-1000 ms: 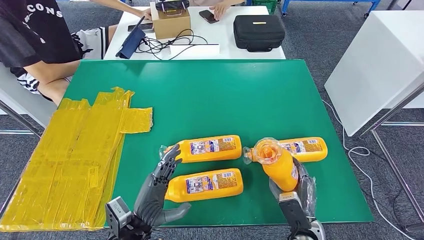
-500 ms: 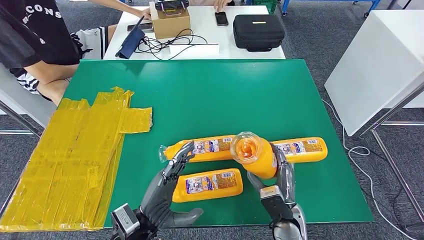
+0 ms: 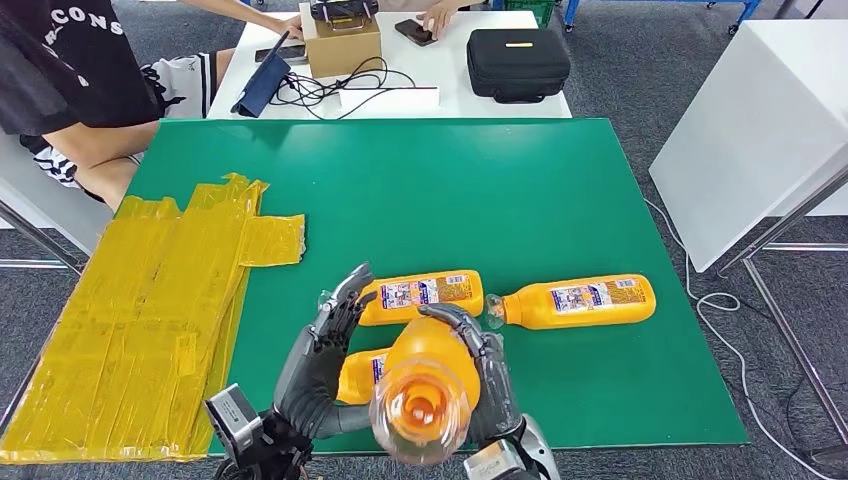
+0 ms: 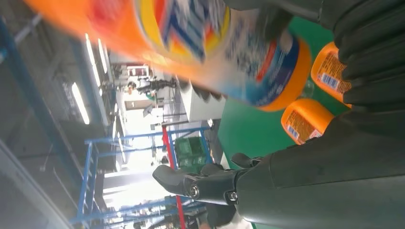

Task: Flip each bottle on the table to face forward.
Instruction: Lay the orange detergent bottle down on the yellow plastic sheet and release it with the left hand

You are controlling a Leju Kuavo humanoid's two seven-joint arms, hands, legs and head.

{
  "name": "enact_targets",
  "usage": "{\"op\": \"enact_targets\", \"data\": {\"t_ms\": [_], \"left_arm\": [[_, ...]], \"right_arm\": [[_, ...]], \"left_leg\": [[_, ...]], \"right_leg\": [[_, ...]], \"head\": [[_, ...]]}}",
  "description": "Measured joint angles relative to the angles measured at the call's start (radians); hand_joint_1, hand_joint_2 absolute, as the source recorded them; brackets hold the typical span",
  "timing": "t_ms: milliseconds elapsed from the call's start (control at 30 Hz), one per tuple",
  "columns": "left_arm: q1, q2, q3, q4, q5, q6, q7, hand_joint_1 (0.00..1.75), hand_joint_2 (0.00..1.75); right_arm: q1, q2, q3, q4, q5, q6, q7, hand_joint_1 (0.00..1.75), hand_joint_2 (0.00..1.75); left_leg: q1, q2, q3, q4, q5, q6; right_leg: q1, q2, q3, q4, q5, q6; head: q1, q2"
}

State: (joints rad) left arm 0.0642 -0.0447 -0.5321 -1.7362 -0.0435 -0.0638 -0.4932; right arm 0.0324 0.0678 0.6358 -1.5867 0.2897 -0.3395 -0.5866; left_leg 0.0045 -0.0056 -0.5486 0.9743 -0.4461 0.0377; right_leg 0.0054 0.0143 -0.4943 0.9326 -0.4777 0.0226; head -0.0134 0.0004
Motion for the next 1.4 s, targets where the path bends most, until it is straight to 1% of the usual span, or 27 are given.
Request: {"op": "enact_targets", "data": {"t_ms": [67,167,233,333,433,600,1067,1133,1267,1333,1400], "left_arm": [[0.0,-0.003,0.012,0.0,0.01,-0.001,0.0,0.0,1.75],[0.0,-0.008,0.032,0.0,0.02,-0.007,0.0,0.0,1.75],[0.0,-0.011,0.043,-0.001,0.022,-0.005,-0.001,0.0,1.75],[0.005,-0.013,0.061,-0.005,0.022,0.007,-0.005,0.0,1.75],[0.015,-0.013,0.073,-0.014,0.022,0.012,-0.009,0.0,1.75],[0.028,-0.013,0.083,-0.028,0.022,0.012,-0.01,0.0,1.75],[0.037,-0.013,0.1,-0.036,0.02,0.013,-0.01,0.0,1.75],[0.039,-0.013,0.101,-0.038,0.013,0.019,-0.014,0.0,1.75],[0.048,-0.014,0.1,-0.059,-0.012,0.034,-0.018,0.0,1.75],[0.055,-0.015,0.1,-0.071,-0.02,0.039,-0.018,0.0,1.75],[0.062,-0.016,0.1,-0.079,-0.023,0.043,-0.017,0.0,1.75]], "right_arm": [[-0.001,0.0,0.024,-0.008,0.009,-0.001,-0.006,1.75,1.75],[-0.02,0.002,0.06,-0.001,0.028,-0.003,0.007,1.75,1.75],[-0.048,0.007,0.079,0.029,0.042,-0.013,0.022,1.75,1.75],[-0.091,0.023,0.093,0.108,0.079,-0.06,0.052,1.75,1.75],[-0.113,0.037,0.098,0.162,0.097,-0.091,0.065,1.75,1.75],[-0.131,0.052,0.1,0.215,0.1,-0.103,0.07,1.75,1.75],[-0.14,0.065,0.105,0.261,0.103,-0.111,0.073,1.75,1.75],[-0.14,0.066,0.105,0.264,0.111,-0.139,0.084,1.75,1.75],[-0.139,0.073,0.087,0.273,0.106,-0.254,0.102,1.75,1.75],[-0.138,0.077,0.06,0.275,0.095,-0.308,0.103,1.75,1.75],[-0.135,0.082,0.015,0.273,0.09,-0.341,0.104,1.75,1.75]], "left_leg": [[0.0,0.0,0.0,0.0,0.0,0.0],[0.0,0.0,0.0,0.0,0.0,0.0],[0.0,0.0,0.0,0.0,0.0,0.0],[0.0,0.0,0.001,0.0,0.001,-0.001],[0.0,0.0,0.0,0.0,0.001,-0.001],[0.0,0.0,-0.001,0.0,0.001,-0.001],[0.0,0.0,-0.002,0.0,0.001,-0.001],[0.0,0.0,-0.002,0.0,0.001,-0.001],[0.0,0.0,-0.002,0.0,0.001,-0.001],[0.0,0.0,-0.002,0.0,0.001,-0.001],[0.0,0.0,-0.002,0.0,0.001,-0.001]], "right_leg": [[0.0,0.0,0.0,0.0,0.0,0.0],[0.0,0.0,0.0,0.0,0.0,0.0],[0.0,0.0,0.0,0.0,0.0,0.0],[0.0,0.0,0.0,0.0,0.0,0.0],[0.0,0.0,0.0,0.0,0.0,0.0],[0.0,0.0,-0.001,0.0,0.0,0.0],[0.0,0.0,-0.002,0.0,0.0,0.0],[0.0,0.0,-0.002,0.0,0.0,0.0],[0.0,0.0,-0.003,0.0,0.0,0.0],[0.0,0.0,-0.003,0.0,0.0,0.0],[0.0,0.0,-0.003,0.0,0.0,0.0]], "head": [[0.0,0.0],[0.0,0.0],[0.0,0.0],[0.0,0.0],[0.0,0.0],[0.0,0.0],[0.0,0.0],[0.0,0.0],[0.0,0.0],[0.0,0.0],[0.0,0.0]]}}
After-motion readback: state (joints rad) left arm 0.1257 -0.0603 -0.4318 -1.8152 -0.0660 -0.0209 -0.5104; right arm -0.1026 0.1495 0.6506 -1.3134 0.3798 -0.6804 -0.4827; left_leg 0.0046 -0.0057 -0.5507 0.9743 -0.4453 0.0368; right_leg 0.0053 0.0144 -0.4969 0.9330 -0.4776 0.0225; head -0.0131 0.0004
